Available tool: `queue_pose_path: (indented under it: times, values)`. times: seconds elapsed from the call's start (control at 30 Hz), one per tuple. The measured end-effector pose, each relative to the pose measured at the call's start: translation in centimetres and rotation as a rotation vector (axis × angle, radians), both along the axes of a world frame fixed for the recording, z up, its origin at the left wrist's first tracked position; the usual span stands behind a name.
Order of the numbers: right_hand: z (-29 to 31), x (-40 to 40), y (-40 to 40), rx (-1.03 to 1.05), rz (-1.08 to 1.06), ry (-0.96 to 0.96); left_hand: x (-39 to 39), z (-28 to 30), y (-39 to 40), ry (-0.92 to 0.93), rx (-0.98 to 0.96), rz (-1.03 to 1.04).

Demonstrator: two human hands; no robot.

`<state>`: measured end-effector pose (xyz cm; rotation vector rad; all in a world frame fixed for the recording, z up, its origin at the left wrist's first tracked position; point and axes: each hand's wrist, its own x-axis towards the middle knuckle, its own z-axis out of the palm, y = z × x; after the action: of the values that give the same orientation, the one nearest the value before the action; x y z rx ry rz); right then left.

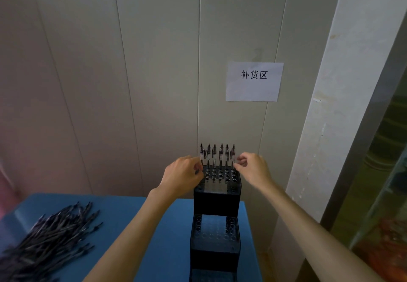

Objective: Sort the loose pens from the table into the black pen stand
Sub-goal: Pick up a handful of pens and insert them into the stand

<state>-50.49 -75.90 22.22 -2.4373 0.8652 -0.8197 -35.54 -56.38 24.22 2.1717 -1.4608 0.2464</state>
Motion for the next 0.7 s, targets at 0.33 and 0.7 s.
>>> queue_pose_path:
  times: [0.33,0.7]
  values:
    - [-0.2,-1.1,4.5,-0.150,0.087,0.045,-0.4,-1.4,3.5,0.044,0.028,0.157]
    - [-2.0,3.8,14.6,-0.154,0.340,0.081,2.0,-3.5,13.8,0.091,0.041,0.318]
